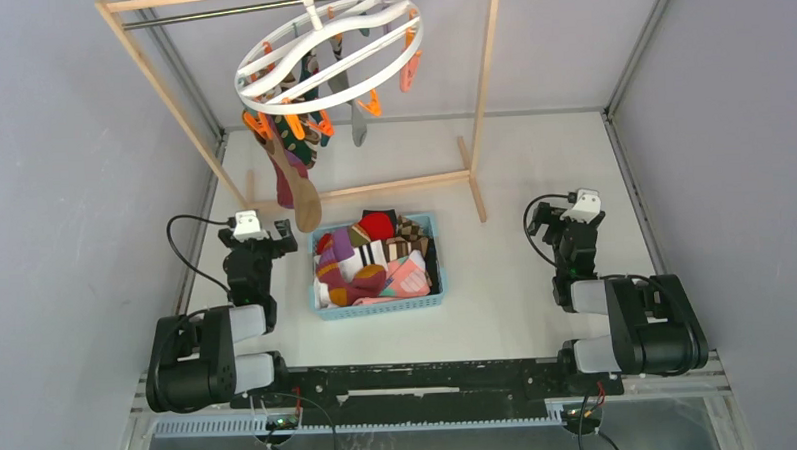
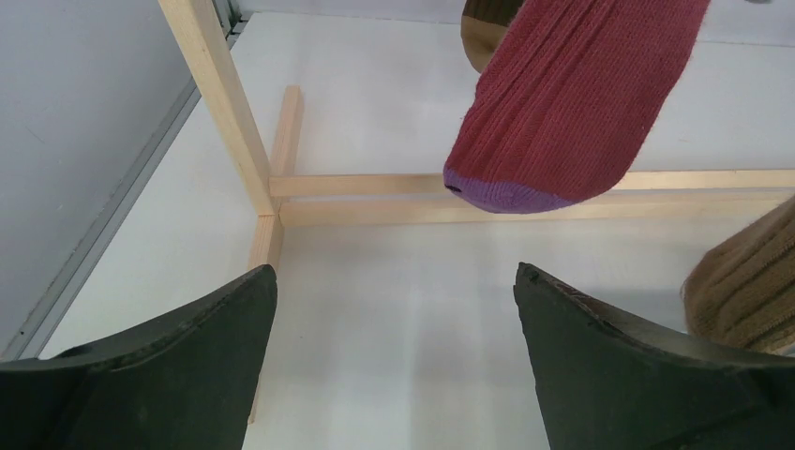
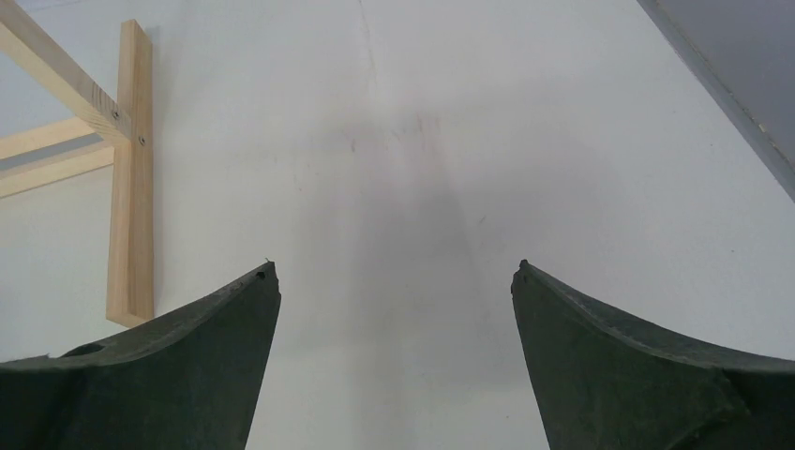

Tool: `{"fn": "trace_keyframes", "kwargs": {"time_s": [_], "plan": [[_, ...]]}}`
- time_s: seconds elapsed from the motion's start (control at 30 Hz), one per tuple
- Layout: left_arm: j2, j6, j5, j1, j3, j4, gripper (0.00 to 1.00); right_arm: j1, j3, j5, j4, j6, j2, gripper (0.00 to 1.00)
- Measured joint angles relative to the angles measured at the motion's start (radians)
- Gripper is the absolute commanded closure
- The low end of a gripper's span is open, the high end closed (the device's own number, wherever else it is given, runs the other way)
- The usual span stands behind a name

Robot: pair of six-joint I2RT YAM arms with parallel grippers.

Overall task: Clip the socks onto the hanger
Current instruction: Open the clamp at the hanger.

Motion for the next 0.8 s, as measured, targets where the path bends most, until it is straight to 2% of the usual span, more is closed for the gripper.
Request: {"fn": "trace_keyframes", "kwargs": {"time_s": [0.23, 0.3, 0.4, 0.5, 0.63, 0.8], "plan": [[0.0, 0.0, 0.0, 0.0, 0.0, 0.0, 0.0, 0.002, 0.003, 0.013, -0.009, 0.001, -0.003, 0.01], [-0.001, 0.0, 0.0, 0.0, 0.0, -0.003, 0.0, 0.006, 0.08, 0.095, -0.203, 0.047, -0.034, 0.01], [-0.037, 0.0, 0.0, 0.002, 0.004, -0.069, 0.0, -0.001, 0.326, 0.179, -0.509, 0.126, -0.04, 0.01], [-0.124, 0.001, 0.002, 0.013, 0.083, -0.307, 0.0, 0.012, 0.448, 0.211, -0.599, 0.193, -0.106, 0.01], [-0.222, 0.0, 0.052, 0.061, 0.28, -0.644, 0.0, 0.052, 0.388, 0.211, -0.619, 0.333, -0.308, 0.01], [-0.381, 0.0, 0.141, 0.153, 0.393, -0.934, 0.0, 0.018, 0.372, 0.056, -0.625, 0.484, -0.453, 0.01]]}}
